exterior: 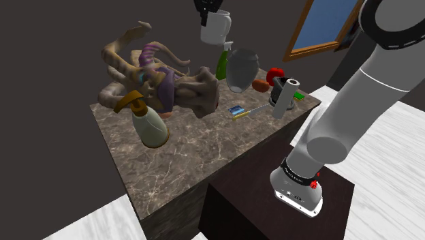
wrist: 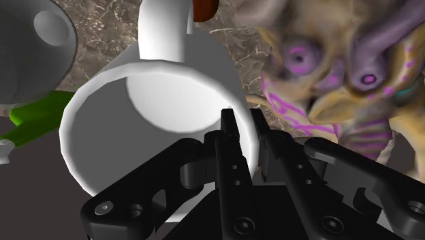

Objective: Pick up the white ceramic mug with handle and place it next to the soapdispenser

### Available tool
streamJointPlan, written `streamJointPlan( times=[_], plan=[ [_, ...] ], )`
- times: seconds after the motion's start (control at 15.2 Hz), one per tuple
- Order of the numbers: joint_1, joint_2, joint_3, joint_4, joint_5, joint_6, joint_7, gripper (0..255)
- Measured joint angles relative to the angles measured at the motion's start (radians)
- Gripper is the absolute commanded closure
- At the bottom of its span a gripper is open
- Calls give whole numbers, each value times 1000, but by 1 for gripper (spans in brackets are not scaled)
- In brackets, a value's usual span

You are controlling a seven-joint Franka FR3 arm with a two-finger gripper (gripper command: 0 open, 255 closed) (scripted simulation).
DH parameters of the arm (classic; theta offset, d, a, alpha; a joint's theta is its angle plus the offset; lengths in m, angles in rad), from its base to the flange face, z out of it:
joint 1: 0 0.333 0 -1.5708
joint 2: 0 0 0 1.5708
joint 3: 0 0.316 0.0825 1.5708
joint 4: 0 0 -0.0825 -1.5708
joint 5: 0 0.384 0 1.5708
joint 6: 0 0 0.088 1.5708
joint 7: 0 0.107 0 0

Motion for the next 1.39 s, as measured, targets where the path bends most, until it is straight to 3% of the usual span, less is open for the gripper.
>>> streamJointPlan(
  times=[0.92,1.39],
  plan=[
    [137,-117,196,-123,16,1,333,255],
    [206,-84,310,-87,20,-6,515,255]
  ],
)
